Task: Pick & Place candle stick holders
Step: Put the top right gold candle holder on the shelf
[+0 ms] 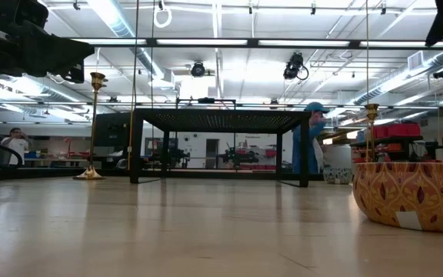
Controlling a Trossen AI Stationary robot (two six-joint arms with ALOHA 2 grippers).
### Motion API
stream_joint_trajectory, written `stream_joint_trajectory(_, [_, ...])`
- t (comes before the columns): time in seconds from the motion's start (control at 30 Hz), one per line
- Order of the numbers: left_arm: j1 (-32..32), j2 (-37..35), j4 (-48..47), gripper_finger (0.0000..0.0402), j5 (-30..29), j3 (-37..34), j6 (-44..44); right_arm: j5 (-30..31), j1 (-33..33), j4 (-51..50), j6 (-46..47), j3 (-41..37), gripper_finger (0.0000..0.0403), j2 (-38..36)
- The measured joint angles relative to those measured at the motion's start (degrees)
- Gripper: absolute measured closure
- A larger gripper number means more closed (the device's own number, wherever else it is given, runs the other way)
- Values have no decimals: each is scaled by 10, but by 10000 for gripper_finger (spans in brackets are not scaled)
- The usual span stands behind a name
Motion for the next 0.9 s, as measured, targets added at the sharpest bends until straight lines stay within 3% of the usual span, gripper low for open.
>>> stream_joint_trajectory(0.33, [0, 0, 0, 376, 0, 0, 0, -12, -8, 15, 0, -94, 382, -46])
stream_joint_trajectory(0.9, [0, 0, 0, 376, 0, 0, 0, -11, -7, 75, -7, -181, 382, -140])
